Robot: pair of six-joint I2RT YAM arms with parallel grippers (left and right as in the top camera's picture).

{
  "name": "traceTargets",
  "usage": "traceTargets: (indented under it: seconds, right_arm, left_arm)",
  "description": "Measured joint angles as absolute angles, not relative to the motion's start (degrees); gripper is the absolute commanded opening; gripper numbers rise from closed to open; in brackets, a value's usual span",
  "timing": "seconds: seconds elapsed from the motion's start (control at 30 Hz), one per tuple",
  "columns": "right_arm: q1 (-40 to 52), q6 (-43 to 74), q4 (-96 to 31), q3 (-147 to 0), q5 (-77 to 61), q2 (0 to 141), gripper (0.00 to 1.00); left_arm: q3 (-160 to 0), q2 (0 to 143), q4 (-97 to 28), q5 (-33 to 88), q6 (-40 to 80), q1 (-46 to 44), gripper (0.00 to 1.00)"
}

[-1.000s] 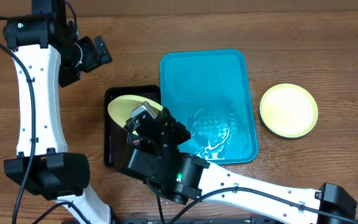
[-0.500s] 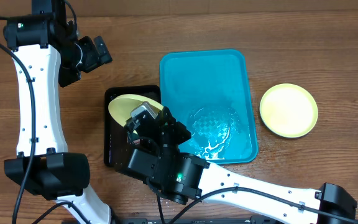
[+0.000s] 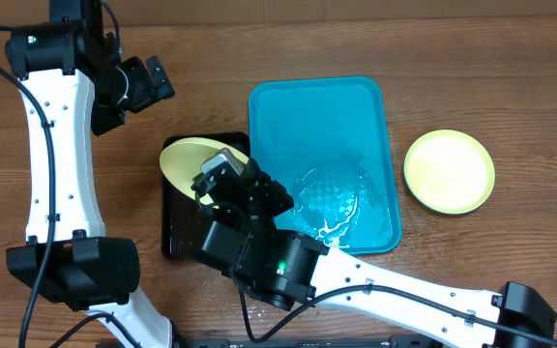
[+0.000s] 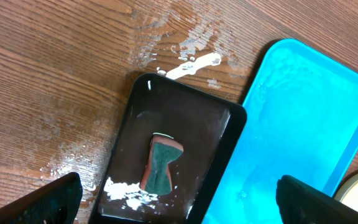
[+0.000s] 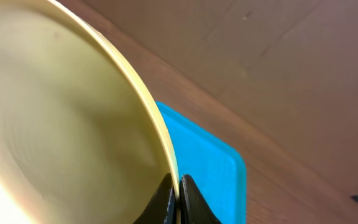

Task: Clean dirty plates on tray and stack at the side
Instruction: 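Lift the yellow plate with the right gripper and tilt it over the black tray, then carry the yellow plate right and stack it on the plate pile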

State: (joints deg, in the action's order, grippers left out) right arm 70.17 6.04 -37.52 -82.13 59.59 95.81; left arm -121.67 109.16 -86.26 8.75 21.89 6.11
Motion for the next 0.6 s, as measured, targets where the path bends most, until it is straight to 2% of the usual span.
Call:
traceTargets:
  seconds: [0.17, 0.3, 0.47, 0.6]
  right_arm:
    - [70.17, 4.93, -37.39, -82.13, 61.49, 95.81, 0.04]
    - [69.65, 11.33, -37.80, -82.15, 59.86, 95.81, 0.04]
    - [64.10, 24.86, -38.68, -82.19, 47.72, 95.81, 0.04]
    - [54.39, 30.96, -40.88, -82.61, 33.43, 95.39, 0.04]
  left_arm:
    - [-121.67, 109.16, -86.26, 8.73, 21.89, 6.11, 1.00]
    - [-121.67, 109.16, -86.26, 8.73, 21.89, 6.11, 1.00]
    - [-121.67, 109.16, -86.26, 8.75, 21.89, 6.11, 1.00]
    - [-121.67, 109.16, -86.26, 8.75, 21.89, 6.11, 1.00]
